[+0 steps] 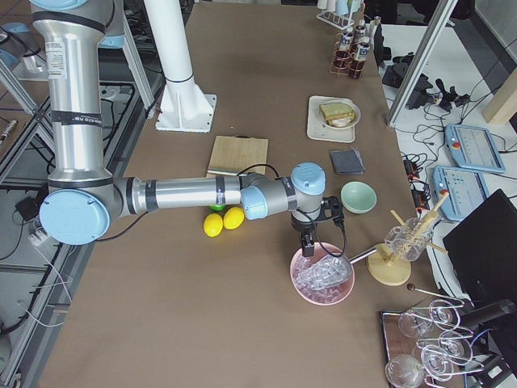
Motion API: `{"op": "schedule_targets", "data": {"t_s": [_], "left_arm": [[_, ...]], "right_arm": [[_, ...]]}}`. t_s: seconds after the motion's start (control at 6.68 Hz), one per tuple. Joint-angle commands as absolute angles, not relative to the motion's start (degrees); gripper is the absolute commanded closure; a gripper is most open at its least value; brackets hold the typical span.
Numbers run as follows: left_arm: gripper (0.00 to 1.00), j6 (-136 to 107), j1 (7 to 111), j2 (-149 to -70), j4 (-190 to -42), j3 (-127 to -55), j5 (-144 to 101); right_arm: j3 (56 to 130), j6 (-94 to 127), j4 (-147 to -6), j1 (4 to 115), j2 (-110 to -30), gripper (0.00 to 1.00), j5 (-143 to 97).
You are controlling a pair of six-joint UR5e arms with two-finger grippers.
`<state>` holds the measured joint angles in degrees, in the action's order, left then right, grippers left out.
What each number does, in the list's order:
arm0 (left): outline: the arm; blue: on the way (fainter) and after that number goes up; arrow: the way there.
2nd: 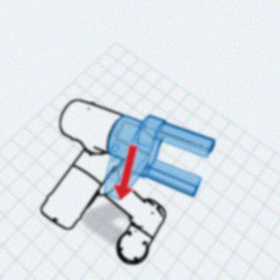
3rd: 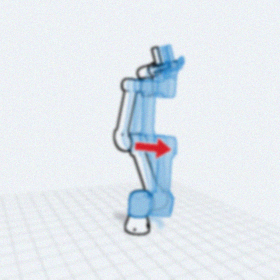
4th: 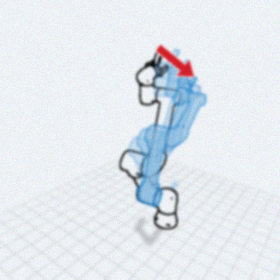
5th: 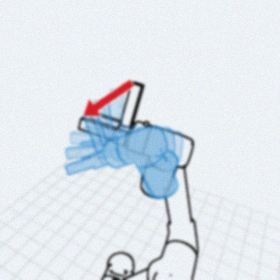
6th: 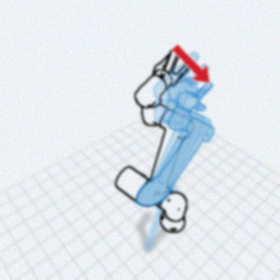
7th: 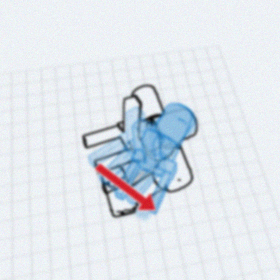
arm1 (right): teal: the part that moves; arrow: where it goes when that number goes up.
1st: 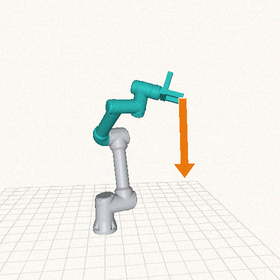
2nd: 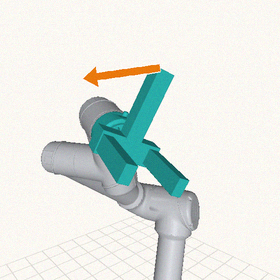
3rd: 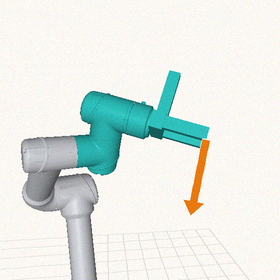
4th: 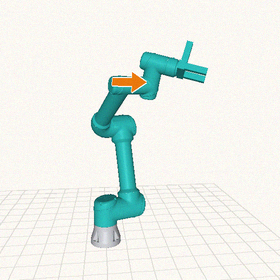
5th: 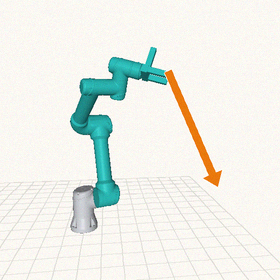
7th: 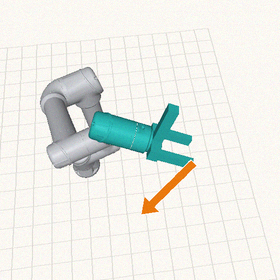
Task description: Make sandwich and place on tray
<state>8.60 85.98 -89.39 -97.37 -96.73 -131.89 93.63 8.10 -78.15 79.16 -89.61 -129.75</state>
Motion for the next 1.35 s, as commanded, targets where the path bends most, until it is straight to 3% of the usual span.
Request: {"op": "schedule_targets", "data": {"t_s": [0.0, 1.2], "left_arm": [[0.02, 8.53, 86.13, -89.3, -97.56, -97.03, -131.92], [0.02, 8.44, 86.22, -89.38, -98.96, -96.68, -131.31]], "right_arm": [[93.78, 8.44, -78.22, 79.19, -89.47, 0.0, -129.81], [93.52, 8.53, -78.31, 79.01, -88.51, 0.0, -129.73]]}}
